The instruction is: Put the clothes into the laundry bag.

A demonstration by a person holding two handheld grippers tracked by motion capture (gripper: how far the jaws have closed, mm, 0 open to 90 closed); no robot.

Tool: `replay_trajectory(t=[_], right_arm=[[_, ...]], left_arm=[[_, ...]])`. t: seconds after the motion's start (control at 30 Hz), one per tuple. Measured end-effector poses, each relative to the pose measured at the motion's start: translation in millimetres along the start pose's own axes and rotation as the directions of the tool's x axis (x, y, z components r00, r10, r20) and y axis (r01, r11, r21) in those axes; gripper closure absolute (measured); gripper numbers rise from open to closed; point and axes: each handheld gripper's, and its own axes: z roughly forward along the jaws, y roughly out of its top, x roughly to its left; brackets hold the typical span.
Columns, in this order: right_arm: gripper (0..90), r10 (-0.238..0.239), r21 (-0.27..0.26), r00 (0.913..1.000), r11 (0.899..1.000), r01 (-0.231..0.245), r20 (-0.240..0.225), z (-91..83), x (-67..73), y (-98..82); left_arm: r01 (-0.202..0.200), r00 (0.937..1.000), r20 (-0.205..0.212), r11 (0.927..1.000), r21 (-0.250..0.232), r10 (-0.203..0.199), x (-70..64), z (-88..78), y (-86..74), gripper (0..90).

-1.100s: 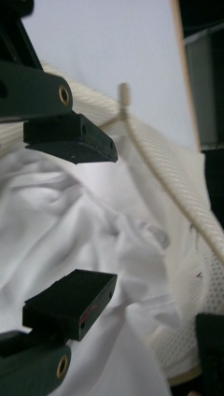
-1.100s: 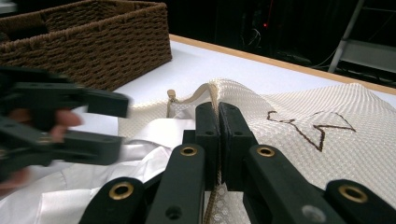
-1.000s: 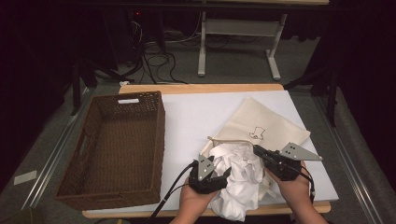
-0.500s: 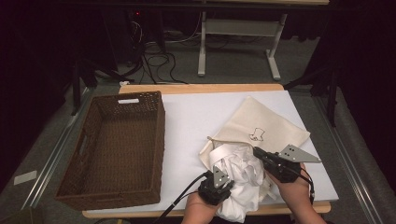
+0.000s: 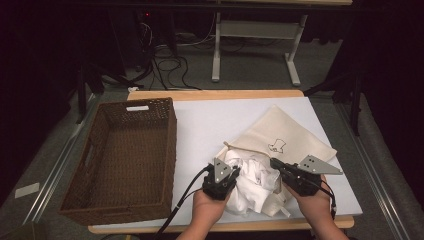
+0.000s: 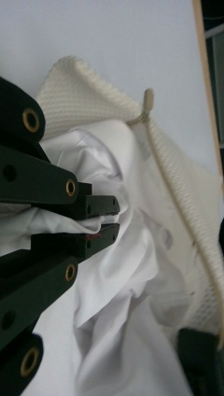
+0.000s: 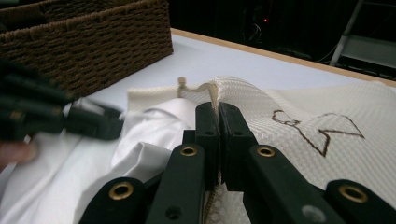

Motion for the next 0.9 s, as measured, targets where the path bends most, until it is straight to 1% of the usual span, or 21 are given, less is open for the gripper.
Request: replay_trajectory(t=[0.03, 0.07, 0.1, 0.13, 0.17, 0.2, 0.23, 0.27, 0.33, 0.43, 0.47, 0.5, 0.53, 0.6, 0.67, 0.7, 0.73, 0.77, 0.87, 0.9], right_arm=[[88.6, -0.005, 0.001, 1.0, 1.0, 0.005, -0.001, 0.6, 0.6, 0.0], [88.5, -0.007, -0.002, 1.0, 1.0, 0.007, -0.003, 1.2, 0.6, 0.0], [88.5, 0.001, 0.001, 1.0, 1.0, -0.001, -0.002, 1.7, 0.8, 0.0], [88.6, 0.001, 0.002, 1.0, 1.0, -0.001, -0.001, 2.0, 0.6, 0.1], [88.6, -0.002, -0.001, 1.0, 1.0, 0.002, -0.002, 2.6, 0.0, 0.1], [88.6, -0.002, 0.0, 1.0, 1.0, 0.002, -0.002, 2.7, -0.2, 0.1], [88.6, -0.002, 0.002, 1.0, 1.0, 0.002, 0.0, 2.8, -0.2, -0.1], [88.6, -0.005, 0.002, 1.0, 1.0, 0.005, -0.003, 3.0, -0.5, -0.2], [88.6, -0.001, 0.005, 1.0, 1.0, 0.001, 0.001, 3.1, 0.0, -0.7], [88.6, -0.006, 0.002, 1.0, 1.0, 0.006, 0.001, 3.3, 0.3, -0.9], [88.6, -0.006, 0.002, 1.0, 1.0, 0.006, 0.001, 3.3, 0.3, -0.9], [88.6, -0.004, -0.004, 1.0, 1.0, 0.004, 0.004, 2.4, -0.7, -0.3], [88.6, 0.0, -0.003, 1.0, 1.0, 0.0, 0.005, 1.2, -1.4, 0.0], [88.6, 0.001, -0.013, 1.0, 1.0, -0.001, 0.007, -0.9, -3.5, 1.0], [88.6, 0.005, -0.015, 0.9999, 1.0, -0.005, 0.009, -2.4, -4.9, 1.2], [88.6, 0.006, -0.012, 0.9999, 1.0, -0.006, 0.01, -3.1, -5.9, 0.3], [88.5, 0.009, -0.006, 0.9999, 1.0, -0.009, 0.011, -3.0, -5.4, -0.2], [88.6, 0.008, -0.003, 0.9999, 1.0, -0.008, 0.009, -2.8, -5.0, -0.6], [88.6, -0.009, -0.002, 0.9998, 1.0, 0.009, 0.015, -2.3, -3.6, -0.3], [88.6, -0.008, -0.001, 0.9998, 1.0, 0.008, 0.015, -2.4, -3.7, -0.3]], left_arm=[[-0.004, 0.9999, -0.014, 0.9998, -0.021, 0.004, 2.7, 4.5, 7.3, 85.3], [-0.004, 0.9999, -0.014, 0.9998, -0.021, 0.004, 2.7, 4.5, 7.3, 85.3], [-0.005, 0.9998, -0.018, 0.999, -0.044, 0.004, 3.3, 12.8, 12.7, 85.2], [-0.005, 0.9998, -0.018, 0.999, -0.044, 0.004, 3.3, 12.8, 12.7, 85.2], [0.007, 0.9998, -0.02, 0.9988, -0.048, -0.008, 2.9, 22.1, 14.3, 85.2], [0.021, 0.9997, -0.014, 0.9985, -0.05, -0.022, 2.1, 28.7, 13.7, 85.1], [0.025, 0.9995, -0.015, 0.9983, -0.052, -0.026, 0.9, 32.9, 12.7, 85.0], [0.02, 0.9996, -0.02, 0.998, -0.059, -0.021, -1.1, 39.0, 10.7, 84.8], [0.029, 0.9992, -0.025, 0.9974, -0.065, -0.031, -4.0, 47.9, 7.3, 84.8], [0.062, 0.9977, -0.025, 0.9958, -0.068, -0.063, -6.8, 58.1, 4.9, 84.5], [0.062, 0.9977, -0.025, 0.9958, -0.068, -0.063, -6.8, 58.1, 4.9, 84.4], [0.08, 0.9964, -0.023, 0.9939, -0.076, -0.081, -7.3, 62.7, 4.2, 84.3], [0.079, 0.9963, -0.027, 0.9941, -0.074, -0.081, -7.2, 64.4, 4.0, 83.9], [0.075, 0.9967, -0.028, 0.9946, -0.071, -0.077, -5.5, 63.9, 4.4, 81.4], [0.068, 0.9973, -0.022, 0.9957, -0.063, -0.07, -4.5, 62.0, 5.0, 74.0], [0.058, 0.9982, -0.013, 0.9972, -0.048, -0.059, -1.5, 55.0, 6.2, 67.2], [0.05, 0.9986, -0.016, 0.9975, -0.051, -0.051, -0.4, 50.9, 6.6, 60.4], [0.039, 0.999, -0.017, 0.9972, -0.064, -0.04, 1.7, 43.7, 6.8, 54.9], [0.044, 0.9989, -0.013, 0.9953, -0.087, -0.045, 6.0, 26.8, 6.5, 44.1], [0.034, 0.9993, -0.015, 0.9949, -0.095, -0.035, 6.9, 18.9, 5.2, 42.0]])
